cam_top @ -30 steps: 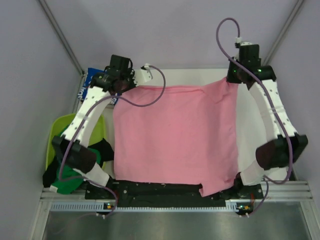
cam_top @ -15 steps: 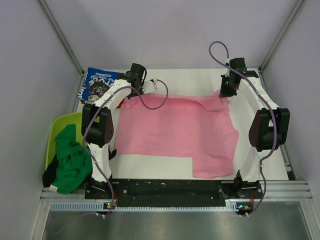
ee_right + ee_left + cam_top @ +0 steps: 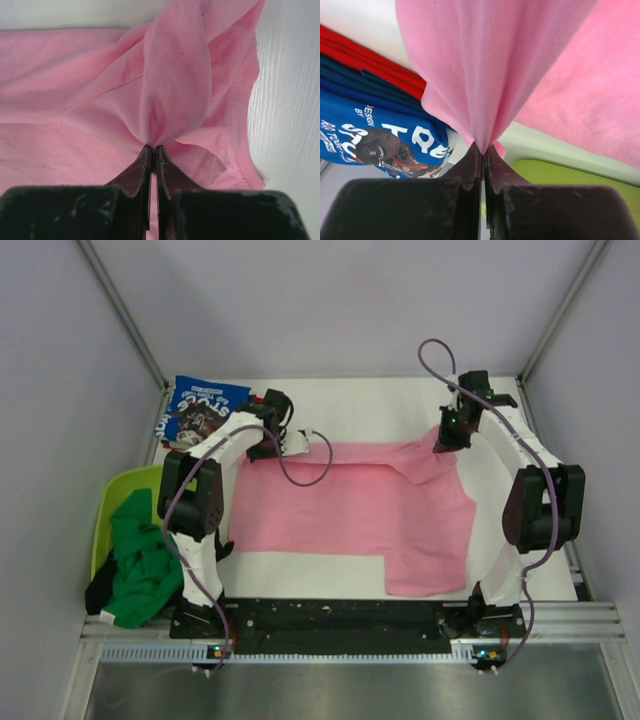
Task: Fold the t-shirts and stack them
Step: Fold the flattened tshirt in 1/3 of the way
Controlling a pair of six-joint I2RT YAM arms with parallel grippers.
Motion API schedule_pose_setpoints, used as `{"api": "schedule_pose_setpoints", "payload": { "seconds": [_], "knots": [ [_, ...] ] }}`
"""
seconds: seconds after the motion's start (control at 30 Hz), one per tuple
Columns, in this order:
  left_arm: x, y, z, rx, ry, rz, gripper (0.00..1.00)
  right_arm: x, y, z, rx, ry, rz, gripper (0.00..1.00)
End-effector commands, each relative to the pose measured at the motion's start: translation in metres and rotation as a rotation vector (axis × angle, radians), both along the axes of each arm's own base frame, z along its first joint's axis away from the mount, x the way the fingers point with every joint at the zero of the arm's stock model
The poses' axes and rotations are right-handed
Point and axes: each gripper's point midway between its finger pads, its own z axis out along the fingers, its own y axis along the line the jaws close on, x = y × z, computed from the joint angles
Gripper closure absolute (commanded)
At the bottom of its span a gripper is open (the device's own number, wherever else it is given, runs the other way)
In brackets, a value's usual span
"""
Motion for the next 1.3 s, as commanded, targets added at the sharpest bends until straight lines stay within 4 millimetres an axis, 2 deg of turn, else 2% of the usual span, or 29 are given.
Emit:
{"api": "schedule_pose_setpoints", "payload": {
  "seconds": [0.0, 0.17, 0.27, 0.37, 0.5, 0.6, 0.7, 0.77, 0.8, 0.83, 0.9, 0.93, 1.0, 1.03, 1.1, 1.13, 1.17, 1.27],
  "knots": [
    [-0.014, -0.007, -0.007, -0.030, 0.068, 0.000, 1.00, 0.000, 0.003, 0.004, 0.026, -0.022, -0.006, 1.00],
    [-0.029, -0.010, -0.025, -0.010, 0.134, -0.027, 1.00, -0.006, 0.000, -0.011, 0.021, 0.012, -0.019, 1.00],
    [-0.025, -0.001, -0.035, 0.045, 0.119, -0.020, 1.00, -0.012, 0.004, -0.019, 0.033, 0.034, -0.016, 1.00],
    [-0.018, 0.002, -0.040, 0.074, 0.100, -0.014, 1.00, -0.014, -0.002, -0.024, 0.002, 0.042, -0.031, 1.00],
    [-0.004, 0.005, -0.040, 0.104, 0.047, 0.004, 0.92, -0.017, -0.017, -0.038, -0.070, 0.073, -0.071, 1.00],
    [-0.006, 0.006, -0.041, 0.118, 0.047, -0.006, 0.92, -0.022, -0.017, -0.048, -0.071, 0.102, -0.067, 1.00],
    [-0.009, 0.007, -0.044, 0.121, 0.058, -0.016, 0.91, -0.024, -0.016, -0.050, -0.060, 0.110, -0.069, 1.00],
    [-0.011, 0.007, -0.043, 0.121, 0.062, -0.020, 0.85, -0.025, -0.018, -0.051, -0.066, 0.113, -0.079, 1.00],
    [-0.013, 0.006, -0.043, 0.114, 0.071, -0.024, 0.78, -0.026, -0.020, -0.052, -0.068, 0.116, -0.086, 1.00],
    [-0.016, 0.003, -0.042, 0.094, 0.085, -0.030, 0.71, -0.029, -0.022, -0.054, -0.072, 0.127, -0.092, 0.98],
    [-0.023, -0.008, -0.032, 0.019, 0.113, -0.042, 0.59, -0.033, -0.028, -0.055, -0.078, 0.132, -0.117, 0.62],
    [-0.027, -0.015, -0.024, -0.032, 0.126, -0.048, 0.55, -0.033, -0.033, -0.052, -0.087, 0.121, -0.135, 0.52],
    [-0.030, -0.027, -0.001, -0.139, 0.126, -0.054, 0.48, -0.030, -0.045, -0.043, -0.098, 0.090, -0.184, 0.45],
    [-0.031, -0.032, 0.010, -0.182, 0.119, -0.052, 0.45, -0.027, -0.055, -0.034, -0.125, 0.054, -0.221, 0.44],
    [-0.029, -0.030, 0.026, -0.240, 0.100, -0.029, 0.42, -0.019, -0.060, -0.018, -0.125, -0.019, -0.263, 0.44],
    [-0.029, -0.032, 0.029, -0.283, 0.099, -0.023, 0.41, -0.014, -0.060, -0.011, -0.113, -0.056, -0.274, 0.44],
    [-0.024, -0.028, 0.030, -0.297, 0.084, 0.005, 0.41, -0.007, -0.069, -0.004, -0.100, -0.093, -0.304, 0.44],
    [0.001, -0.011, 0.026, -0.307, 0.015, 0.117, 0.46, 0.026, -0.047, 0.011, 0.013, -0.203, -0.215, 0.51]
  ]
}}
